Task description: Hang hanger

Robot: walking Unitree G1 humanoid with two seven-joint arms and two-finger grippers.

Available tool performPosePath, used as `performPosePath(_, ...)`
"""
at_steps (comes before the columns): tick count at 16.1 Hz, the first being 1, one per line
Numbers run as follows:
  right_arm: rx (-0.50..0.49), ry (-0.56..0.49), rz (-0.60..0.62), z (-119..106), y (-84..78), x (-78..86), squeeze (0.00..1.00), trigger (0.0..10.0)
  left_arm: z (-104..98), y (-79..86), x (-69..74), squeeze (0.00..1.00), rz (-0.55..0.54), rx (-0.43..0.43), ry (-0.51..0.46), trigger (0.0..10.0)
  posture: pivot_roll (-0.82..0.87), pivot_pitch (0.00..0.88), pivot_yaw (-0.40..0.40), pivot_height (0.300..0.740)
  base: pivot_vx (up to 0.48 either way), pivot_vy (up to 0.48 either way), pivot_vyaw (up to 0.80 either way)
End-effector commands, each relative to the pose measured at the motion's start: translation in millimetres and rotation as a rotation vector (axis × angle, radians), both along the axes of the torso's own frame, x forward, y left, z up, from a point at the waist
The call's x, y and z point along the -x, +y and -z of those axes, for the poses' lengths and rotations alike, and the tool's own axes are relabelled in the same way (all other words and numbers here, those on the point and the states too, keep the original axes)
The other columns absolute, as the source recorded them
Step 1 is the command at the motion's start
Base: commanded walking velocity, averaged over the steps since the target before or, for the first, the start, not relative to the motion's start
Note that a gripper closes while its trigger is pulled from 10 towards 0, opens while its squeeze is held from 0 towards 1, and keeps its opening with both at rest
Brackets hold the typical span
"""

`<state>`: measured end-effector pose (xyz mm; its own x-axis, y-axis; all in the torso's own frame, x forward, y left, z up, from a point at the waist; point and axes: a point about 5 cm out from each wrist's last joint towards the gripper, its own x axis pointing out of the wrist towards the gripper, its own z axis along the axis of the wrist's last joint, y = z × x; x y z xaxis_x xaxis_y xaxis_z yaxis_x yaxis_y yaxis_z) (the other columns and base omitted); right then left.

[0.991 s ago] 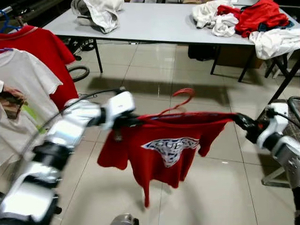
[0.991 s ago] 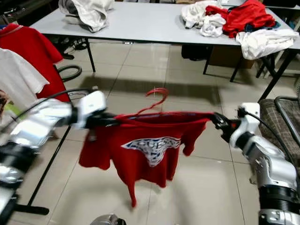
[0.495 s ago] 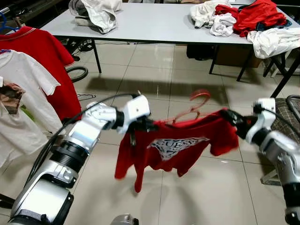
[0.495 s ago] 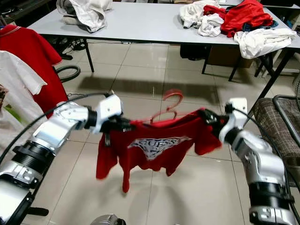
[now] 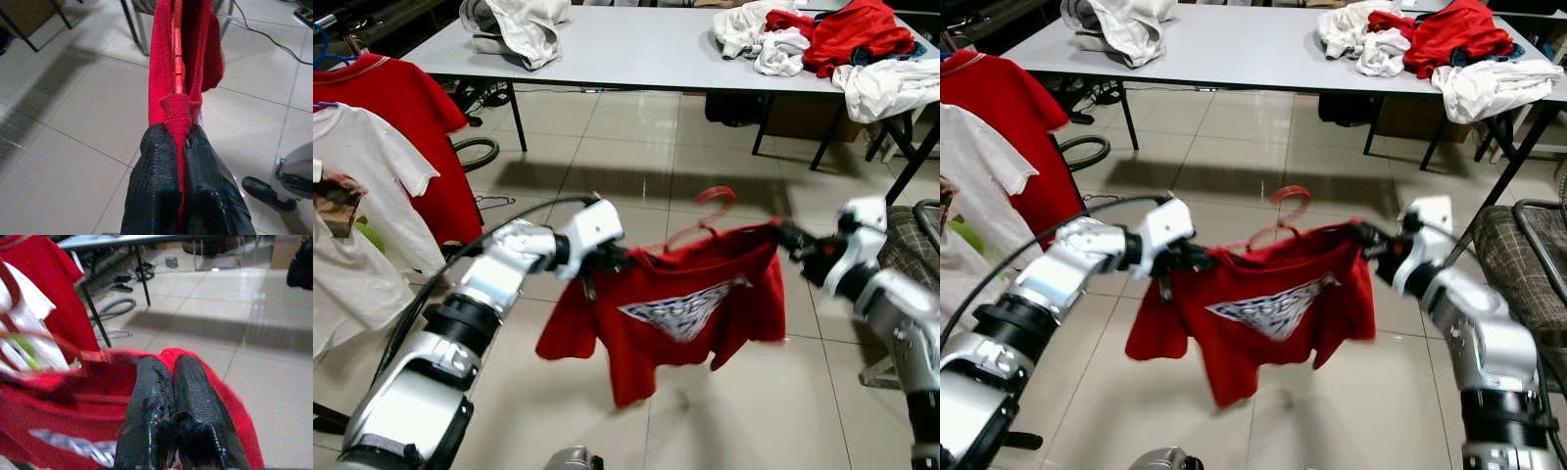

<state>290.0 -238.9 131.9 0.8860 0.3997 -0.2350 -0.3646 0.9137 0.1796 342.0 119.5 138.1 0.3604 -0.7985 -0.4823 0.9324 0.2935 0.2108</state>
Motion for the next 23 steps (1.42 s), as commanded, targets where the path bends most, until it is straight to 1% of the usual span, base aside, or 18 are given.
performPosePath(1, 0.025, -0.01, -0.004, -3.2, 1.8, 0.6, 0.0, 0.0, -15.6, 1.9, -4.1, 0.0, 0.022, 0.034, -0.056, 0.0, -0.01, 0.0, 0.065, 0.74, 0.0, 0.0, 0.0)
performPosePath(2, 0.025, -0.006, -0.001, -2.0, 1.2, 1.2, 0.0, 0.0, -17.5, 1.2, -1.0, 0.0, 0.063, 0.047, -0.049, 0.0, -0.01, 0.0, 0.067, 0.74, 0.0, 0.0, 0.0)
performPosePath(3, 0.029, -0.003, 0.001, -1.7, 0.4, 0.9, 0.0, 0.0, -17.7, -0.5, 6.3, 0.0, 0.142, 0.049, -0.024, 0.0, -0.01, 0.0, 0.07, 0.74, 0.0, 0.0, 0.0)
performPosePath(4, 0.029, -0.005, -0.002, -2.4, 0.7, 0.6, 0.0, 0.0, -16.8, -2.3, 9.6, 0.0, 0.169, 0.055, -0.009, 0.0, -0.01, 0.0, 0.07, 0.74, 0.0, 0.0, 0.0)
performPosePath(6, 0.034, -0.008, -0.012, -3.1, 2.0, 0.7, 0.0, 0.0, -16.3, -4.1, 8.2, 0.0, 0.151, 0.072, -0.008, 0.0, -0.01, 0.0, 0.07, 0.74, 0.0, 0.0, 0.0)
performPosePath(7, 0.052, -0.006, -0.034, -2.5, 4.6, 1.9, 0.0, 3.4, -17.4, -4.1, 4.1, 0.0, 0.12, 0.08, -0.022, 0.0, -0.01, 0.0, 0.068, 0.74, 0.0, 0.0, 0.0)
performPosePath(8, 0.056, -0.007, -0.069, -2.0, 9.6, 4.1, 0.0, 10.0, -21.1, -2.5, -1.1, 0.0, 0.089, 0.092, -0.039, 0.0, -0.01, 0.0, 0.068, 0.74, 0.0, 0.0, 0.0)
performPosePath(9, 0.039, -0.006, -0.091, -2.2, 12.6, 5.5, 0.53, 10.0, -25.3, -0.4, -5.1, 0.0, 0.058, 0.104, -0.055, 0.0, -0.01, 0.0, 0.069, 0.74, 0.0, 0.0, 0.0)
performPosePath(10, 0.038, -0.008, -0.1, -2.4, 13.2, 6.1, 1.0, 10.0, -27.3, 0.6, -7.1, 0.0, 0.043, 0.109, -0.065, 0.0, -0.01, 0.0, 0.069, 0.74, 0.0, 0.0, 0.0)
performPosePath(11, 0.048, -0.017, -0.144, -4.4, 14.2, 9.4, 1.0, 10.0, -31.6, 2.1, -10.2, 0.0, 0.027, 0.126, -0.09, 0.0, -0.01, 0.0, 0.069, 0.74, 0.0, 0.0, 0.0)
performPosePath(13, 0.056, -0.025, -0.169, -7.1, 14.0, 11.3, 1.0, 10.0, -33.5, 2.1, -10.0, 0.0, 0.037, 0.138, -0.096, 0.0, -0.02, 0.0, 0.072, 0.74, 0.0, 0.0, 0.0)
performPosePath(16, 0.12, -0.095, -0.346, -28.4, 13.9, 23.1, 1.0, 10.0, -33.7, 4.0, -7.2, 0.0, 0.082, 0.14, -0.09, 0.0, -0.02, 0.0, 0.069, 0.74, 0.0, 0.0, 0.0)
performPosePath(17, 0.137, -0.117, -0.374, -33.7, 13.4, 24.8, 1.0, 10.0, -33.6, 4.7, -6.9, 0.0, 0.088, 0.137, -0.089, 0.0, -0.02, 0.0, 0.066, 0.74, 0.0, 0.0, 0.0)
performPosePath(19, 0.198, -0.225, -0.432, -62.3, 9.5, 23.7, 1.0, 10.0, -33.9, 7.4, -5.0, 0.0, 0.123, 0.115, -0.084, 0.0, -0.02, 0.0, 0.064, 0.74, 0.0, 0.0, 0.0)
performPosePath(20, 0.268, -0.258, -0.51, -76.4, 11.9, 22.7, 1.0, 10.0, -33.6, 7.1, -3.3, 0.0, 0.156, 0.09, -0.081, 0.0, -0.03, 0.0, 0.062, 0.74, 0.0, 0.0, 0.0)
performPosePath(21, 0.316, -0.26, -0.587, -82.7, 16.8, 23.4, 1.0, 10.0, -33.2, 6.1, -2.2, 0.0, 0.185, 0.069, -0.079, 0.0, -0.03, 0.0, 0.059, 0.74, 0.0, 0.0, 0.0)
performPosePath(22, 0.333, -0.26, -0.619, -84.8, 19.2, 23.7, 1.0, 10.0, -33.1, 5.6, -1.7, 0.0, 0.196, 0.06, -0.079, 0.0, -0.03, 0.0, 0.059, 0.74, 0.0, 0.0, 0.0)
performPosePath(23, 0.395, -0.258, -0.708, -85.3, 27.6, 21.7, 1.0, 10.0, -35.0, 1.5, -1.4, 0.0, 0.227, 0.041, -0.09, 0.0, -0.02, 0.0, 0.054, 0.74, 0.0, 0.0, 0.0)
